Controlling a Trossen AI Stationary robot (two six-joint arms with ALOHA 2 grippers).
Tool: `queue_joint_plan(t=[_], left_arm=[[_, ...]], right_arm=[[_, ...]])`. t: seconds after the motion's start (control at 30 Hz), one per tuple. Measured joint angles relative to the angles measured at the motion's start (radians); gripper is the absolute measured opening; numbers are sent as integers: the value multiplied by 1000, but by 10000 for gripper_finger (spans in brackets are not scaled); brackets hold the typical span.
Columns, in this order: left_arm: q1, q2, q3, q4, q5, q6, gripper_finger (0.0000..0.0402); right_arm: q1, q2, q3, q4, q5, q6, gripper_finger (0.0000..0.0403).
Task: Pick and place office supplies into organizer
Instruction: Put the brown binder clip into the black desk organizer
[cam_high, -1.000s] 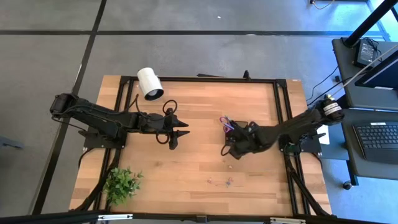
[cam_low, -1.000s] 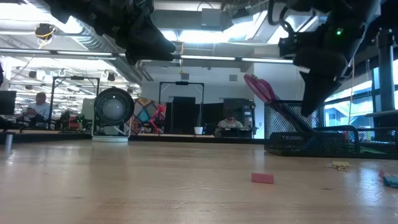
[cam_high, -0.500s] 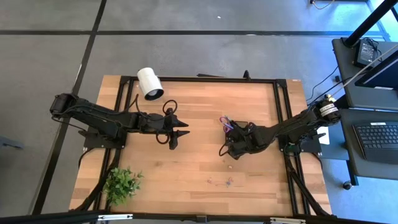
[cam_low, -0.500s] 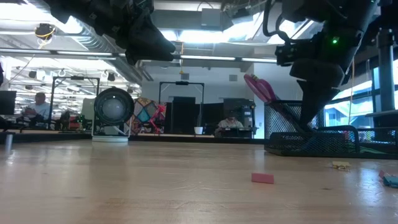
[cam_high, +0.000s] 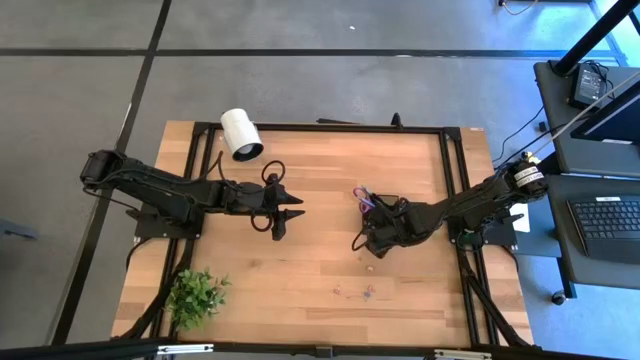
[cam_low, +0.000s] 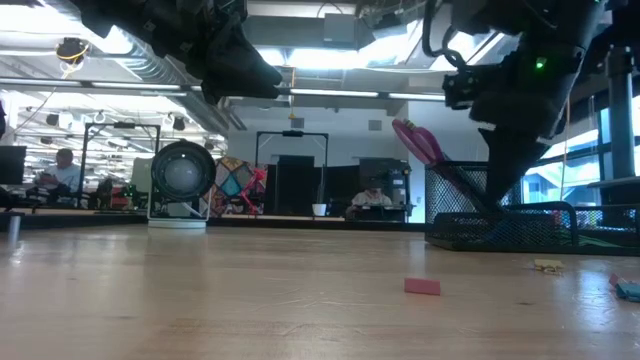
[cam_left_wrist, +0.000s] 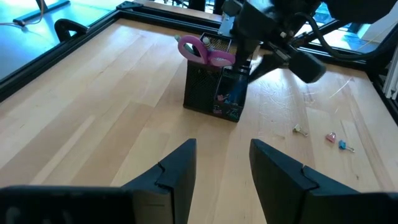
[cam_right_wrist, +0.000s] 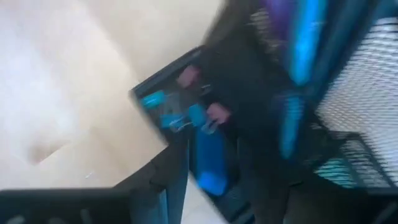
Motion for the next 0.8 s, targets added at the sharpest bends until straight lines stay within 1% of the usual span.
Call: queue_joint_plan(t=[0.1, 0.23, 0.3, 0.37, 0.53, 0.8], left_arm=[[0, 0, 0, 0, 0, 0, 143], [0, 0, 0, 0, 0, 0, 143], [0, 0, 0, 0, 0, 0, 143], [0, 0, 0, 0, 0, 0, 143], [0, 0, 0, -3, 0, 0, 143], [0, 0, 0, -4, 0, 0, 143]], right_arm=[[1, -7, 0, 58, -126, -128, 144], [21, -7, 0, 170, -395, -333, 144], [38, -7, 1, 215, -481, -408, 144], [59, -7, 1, 246, -502, -472, 144], [99, -7, 1, 270, -499, -670, 144], [104, -7, 1, 282, -401, -880, 144]])
